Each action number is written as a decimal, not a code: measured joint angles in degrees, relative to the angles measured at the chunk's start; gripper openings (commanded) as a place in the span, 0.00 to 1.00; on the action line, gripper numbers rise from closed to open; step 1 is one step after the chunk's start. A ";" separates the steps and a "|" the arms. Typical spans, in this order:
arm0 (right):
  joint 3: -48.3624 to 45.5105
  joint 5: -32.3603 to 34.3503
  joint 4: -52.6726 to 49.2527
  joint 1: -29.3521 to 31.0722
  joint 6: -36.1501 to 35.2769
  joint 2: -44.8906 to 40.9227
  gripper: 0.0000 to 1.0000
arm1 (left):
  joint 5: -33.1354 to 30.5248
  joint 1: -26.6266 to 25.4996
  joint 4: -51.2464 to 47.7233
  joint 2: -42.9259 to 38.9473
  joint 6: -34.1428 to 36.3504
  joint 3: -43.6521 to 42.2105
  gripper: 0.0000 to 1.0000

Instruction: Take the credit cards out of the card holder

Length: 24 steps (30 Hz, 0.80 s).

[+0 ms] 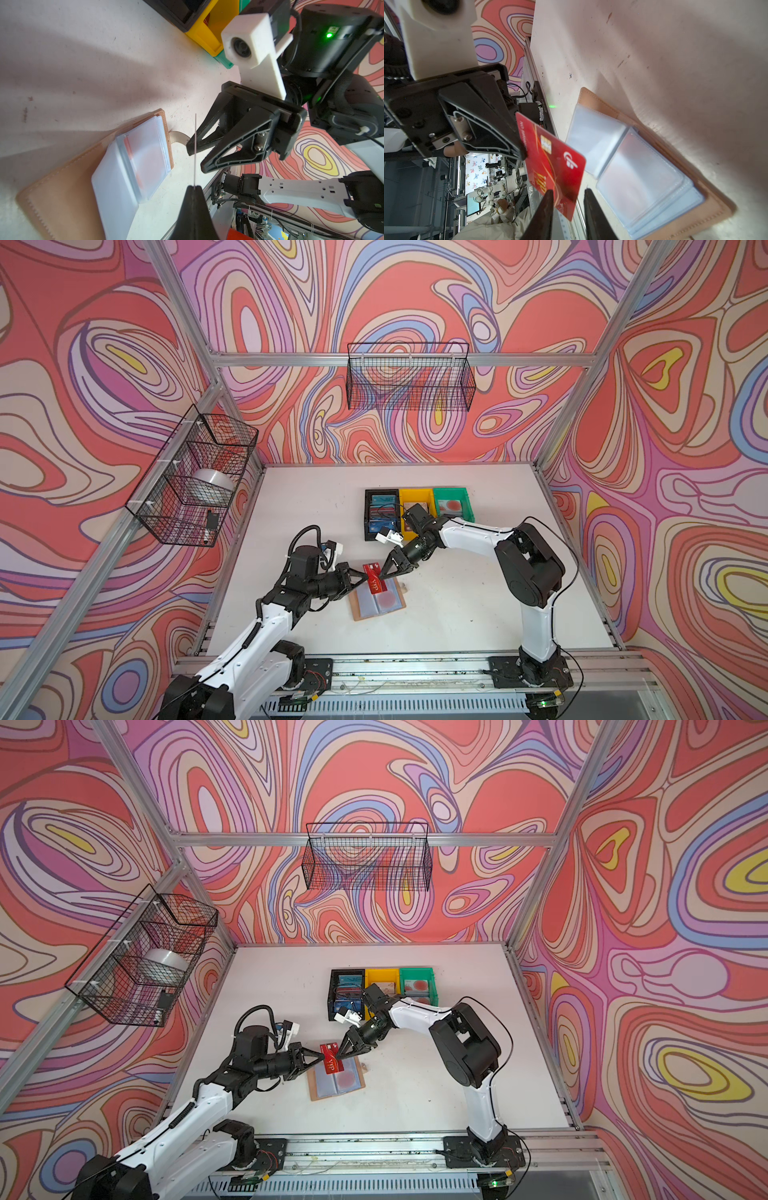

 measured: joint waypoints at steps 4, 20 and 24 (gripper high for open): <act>0.00 -0.52 0.04 -1.46 -0.15 0.00 0.29 | 0.02 0.00 0.20 0.02 -0.37 -0.11 0.00; 0.00 -3.67 1.97 -1.79 -0.07 1.05 0.29 | 1.11 0.00 4.81 1.36 -2.69 -0.87 0.00; -0.02 -3.82 2.34 -1.79 0.09 1.42 0.28 | 1.31 0.00 5.14 1.36 -2.97 -0.94 0.00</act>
